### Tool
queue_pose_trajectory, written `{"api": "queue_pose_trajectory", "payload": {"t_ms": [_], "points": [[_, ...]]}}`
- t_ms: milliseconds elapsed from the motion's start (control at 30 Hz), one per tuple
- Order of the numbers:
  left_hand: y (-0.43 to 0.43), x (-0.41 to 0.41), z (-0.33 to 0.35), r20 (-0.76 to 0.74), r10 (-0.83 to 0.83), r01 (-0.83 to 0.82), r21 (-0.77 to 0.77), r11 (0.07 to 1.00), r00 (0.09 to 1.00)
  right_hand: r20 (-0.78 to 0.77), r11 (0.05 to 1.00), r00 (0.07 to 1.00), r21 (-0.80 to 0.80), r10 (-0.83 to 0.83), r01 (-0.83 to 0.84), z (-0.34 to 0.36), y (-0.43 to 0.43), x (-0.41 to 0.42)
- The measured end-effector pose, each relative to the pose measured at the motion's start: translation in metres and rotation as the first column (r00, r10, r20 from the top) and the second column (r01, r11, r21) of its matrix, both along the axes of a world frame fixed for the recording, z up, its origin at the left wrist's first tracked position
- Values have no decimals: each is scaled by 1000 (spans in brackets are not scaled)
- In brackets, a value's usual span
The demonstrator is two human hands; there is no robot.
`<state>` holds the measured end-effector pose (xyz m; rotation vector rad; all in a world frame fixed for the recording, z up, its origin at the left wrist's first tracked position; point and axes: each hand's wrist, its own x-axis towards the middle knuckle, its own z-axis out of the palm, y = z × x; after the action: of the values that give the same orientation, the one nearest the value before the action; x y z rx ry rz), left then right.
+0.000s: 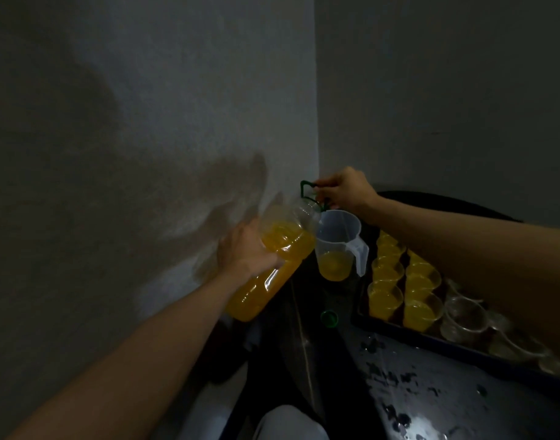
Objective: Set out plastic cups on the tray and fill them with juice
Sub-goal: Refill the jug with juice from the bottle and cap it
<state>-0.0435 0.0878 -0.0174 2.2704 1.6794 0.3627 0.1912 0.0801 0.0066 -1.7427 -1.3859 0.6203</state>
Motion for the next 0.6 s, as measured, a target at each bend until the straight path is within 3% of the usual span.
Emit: {"api": "queue_pose_trajectory", "payload": {"t_ms": [600], "points": [[-2, 11, 12, -174, -93, 90, -25, 996, 980, -28, 993, 997, -91, -73, 70, -24, -4, 8]]}}
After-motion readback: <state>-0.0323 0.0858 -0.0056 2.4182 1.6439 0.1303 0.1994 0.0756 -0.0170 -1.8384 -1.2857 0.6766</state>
